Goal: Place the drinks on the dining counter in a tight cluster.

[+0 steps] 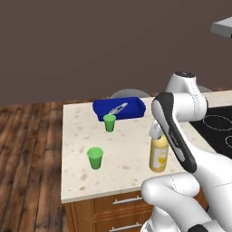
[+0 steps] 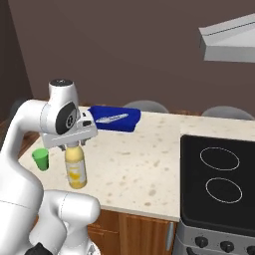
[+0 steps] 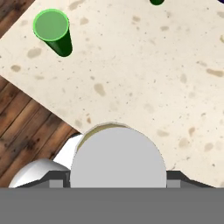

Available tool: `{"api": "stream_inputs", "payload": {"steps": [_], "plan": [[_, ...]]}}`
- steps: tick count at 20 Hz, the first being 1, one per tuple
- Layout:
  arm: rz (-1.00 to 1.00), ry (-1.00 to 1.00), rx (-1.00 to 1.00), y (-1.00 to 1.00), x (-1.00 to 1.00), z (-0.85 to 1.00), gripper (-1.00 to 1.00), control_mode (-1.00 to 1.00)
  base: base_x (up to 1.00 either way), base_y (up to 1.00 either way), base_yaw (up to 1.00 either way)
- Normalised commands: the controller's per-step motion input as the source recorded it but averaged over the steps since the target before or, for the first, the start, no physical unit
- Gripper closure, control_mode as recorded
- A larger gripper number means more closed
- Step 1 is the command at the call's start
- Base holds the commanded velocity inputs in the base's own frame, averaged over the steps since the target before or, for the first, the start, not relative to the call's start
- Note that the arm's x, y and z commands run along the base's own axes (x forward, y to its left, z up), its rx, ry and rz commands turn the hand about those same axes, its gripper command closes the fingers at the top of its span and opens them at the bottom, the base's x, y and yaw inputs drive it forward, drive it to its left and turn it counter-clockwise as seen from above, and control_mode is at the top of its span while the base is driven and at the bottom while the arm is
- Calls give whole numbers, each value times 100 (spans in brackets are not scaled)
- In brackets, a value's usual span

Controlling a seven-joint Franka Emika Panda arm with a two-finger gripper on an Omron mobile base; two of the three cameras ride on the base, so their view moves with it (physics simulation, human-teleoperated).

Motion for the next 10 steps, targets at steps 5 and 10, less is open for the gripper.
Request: {"api": "stream_inputs", "payload": {"steps": [5, 10], "plan": [[0, 0, 0, 0, 0, 0, 100, 100, 0, 0, 0], [0, 0, 0, 0, 0, 0, 100, 100, 0, 0, 0]]}}
